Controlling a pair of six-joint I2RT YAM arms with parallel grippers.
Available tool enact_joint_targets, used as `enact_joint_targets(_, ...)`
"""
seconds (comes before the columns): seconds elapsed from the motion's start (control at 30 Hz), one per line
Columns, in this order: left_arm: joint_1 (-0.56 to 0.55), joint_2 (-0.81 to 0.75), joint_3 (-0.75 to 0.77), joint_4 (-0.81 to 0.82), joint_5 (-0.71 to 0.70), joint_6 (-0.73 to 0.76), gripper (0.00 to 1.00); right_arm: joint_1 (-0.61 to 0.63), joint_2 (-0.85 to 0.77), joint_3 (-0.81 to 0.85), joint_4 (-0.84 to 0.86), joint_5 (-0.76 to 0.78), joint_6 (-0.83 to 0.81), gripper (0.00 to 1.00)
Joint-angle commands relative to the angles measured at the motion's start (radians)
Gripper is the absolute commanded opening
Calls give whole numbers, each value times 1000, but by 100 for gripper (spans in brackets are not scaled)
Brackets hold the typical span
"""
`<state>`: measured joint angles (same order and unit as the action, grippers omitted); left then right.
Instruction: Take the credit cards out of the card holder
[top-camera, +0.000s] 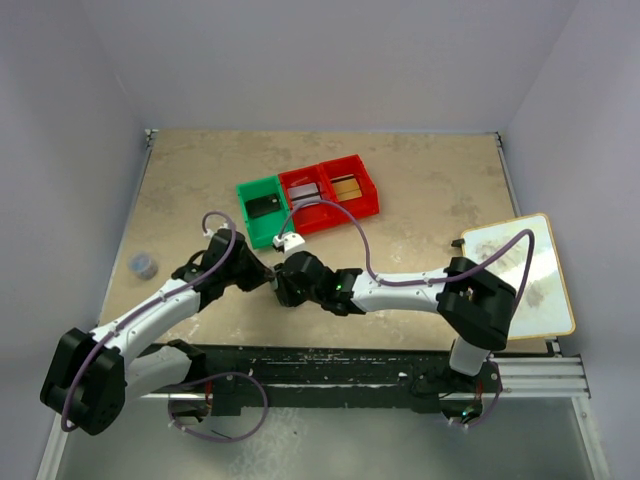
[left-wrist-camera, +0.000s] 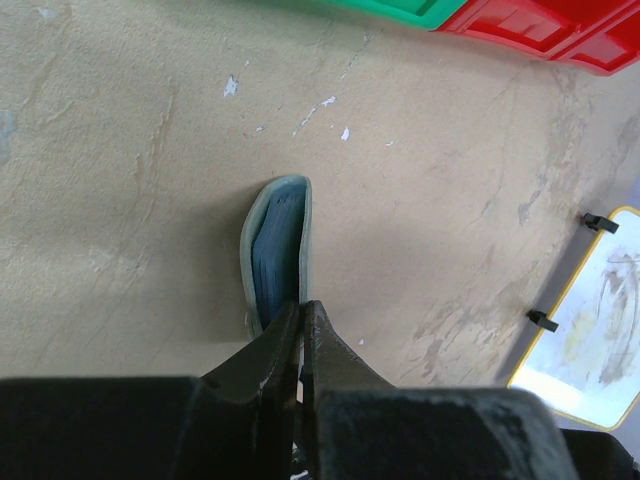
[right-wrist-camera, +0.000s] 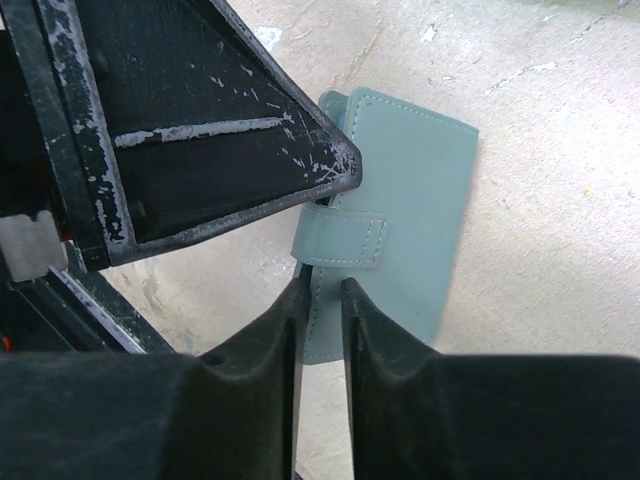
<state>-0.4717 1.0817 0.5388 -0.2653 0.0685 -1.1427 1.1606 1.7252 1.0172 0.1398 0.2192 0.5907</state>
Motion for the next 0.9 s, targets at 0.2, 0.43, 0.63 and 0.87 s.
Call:
enact_joint_targets(0.2,-1,-47,87,-30,-48,31,2,7,-45,31,-20,24,45,7)
enact_joint_targets(0.43,-1,-78,137,-78,-91,71,30,-2,-90,14,-4,24,67,0)
enact_joint_targets(0.63,-1,-127,169,-138,-171,97,38,-97,-155,-93,106,-152,127,0)
enact_joint_targets(0.87,-1,-144,179,-152,-202,130,46,-323,-239,-371,334,-446,273,0)
